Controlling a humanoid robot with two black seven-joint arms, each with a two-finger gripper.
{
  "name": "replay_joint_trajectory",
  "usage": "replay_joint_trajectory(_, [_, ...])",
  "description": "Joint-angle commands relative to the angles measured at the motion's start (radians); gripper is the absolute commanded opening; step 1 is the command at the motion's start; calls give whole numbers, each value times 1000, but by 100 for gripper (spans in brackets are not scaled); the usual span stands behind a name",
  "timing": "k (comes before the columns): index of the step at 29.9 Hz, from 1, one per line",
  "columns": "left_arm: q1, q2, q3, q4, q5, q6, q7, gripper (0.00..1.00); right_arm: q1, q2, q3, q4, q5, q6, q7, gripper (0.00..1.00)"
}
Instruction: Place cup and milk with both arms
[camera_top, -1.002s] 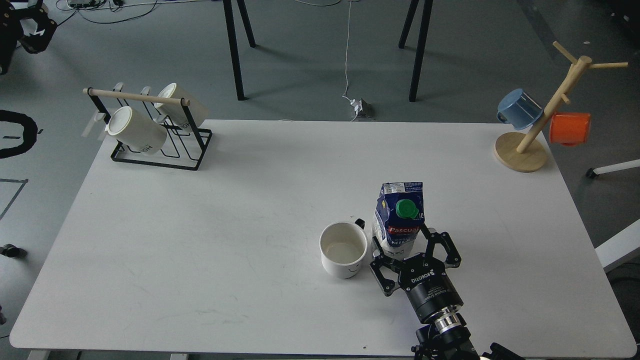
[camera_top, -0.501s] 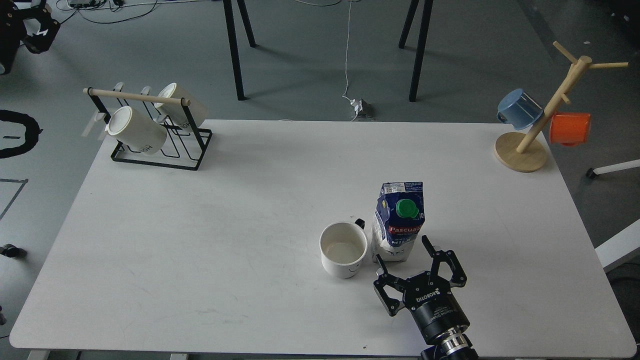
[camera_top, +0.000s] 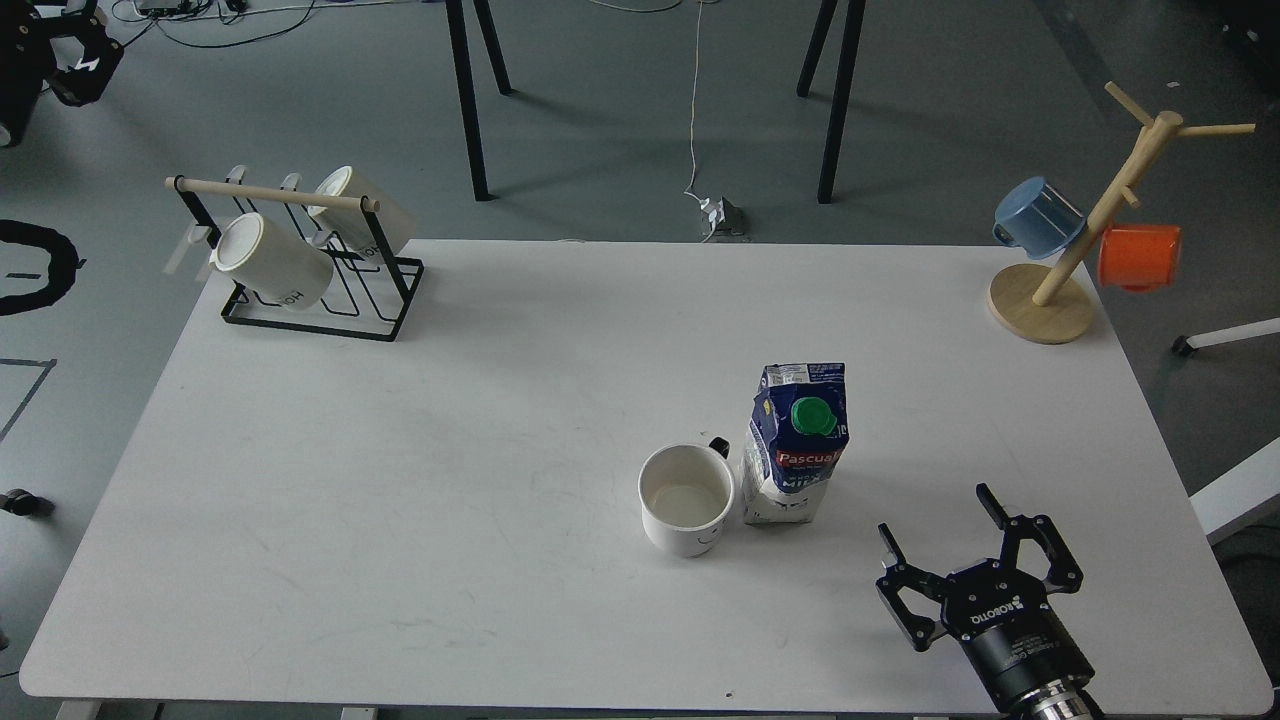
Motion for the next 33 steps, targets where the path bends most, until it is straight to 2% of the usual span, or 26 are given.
replay_joint_trajectory(1, [0, 2, -2, 0, -1, 0, -2, 100, -4, -149, 119, 13, 8, 0, 1, 98])
replay_joint_trajectory(5, [0, -3, -12, 1, -8, 3, -3, 100, 15, -318, 242, -1, 6, 0, 1, 98])
replay_joint_trajectory(8, [0, -4, -14, 1, -11, 0, -5, 100, 82, -394, 270, -64, 12, 0, 3, 99])
replay_joint_trajectory(16, [8, -30, -15, 10, -14, -3, 6, 100, 382, -440, 261, -174, -11, 0, 6, 99])
replay_joint_trajectory(20, [5, -98, -17, 14, -35, -8, 53, 100, 586, -405, 252, -324, -37, 0, 0, 99])
replay_joint_trajectory(23, [9, -135, -15, 20, -78, -8, 58, 100, 756, -294, 207, -516, -78, 0, -12, 99])
replay_joint_trajectory(26, [11, -167, -15, 44, -92, -9, 58, 100, 899, -247, 120, -662, -92, 0, -29, 99])
replay_joint_trajectory(29, [11, -190, -15, 63, -109, -12, 60, 100, 999, -184, 51, -775, -31, 0, -77, 99])
replay_joint_trajectory(33, [14, -215, -15, 64, -135, -15, 60, 100, 1029, -104, 32, -823, 109, 0, -198, 99])
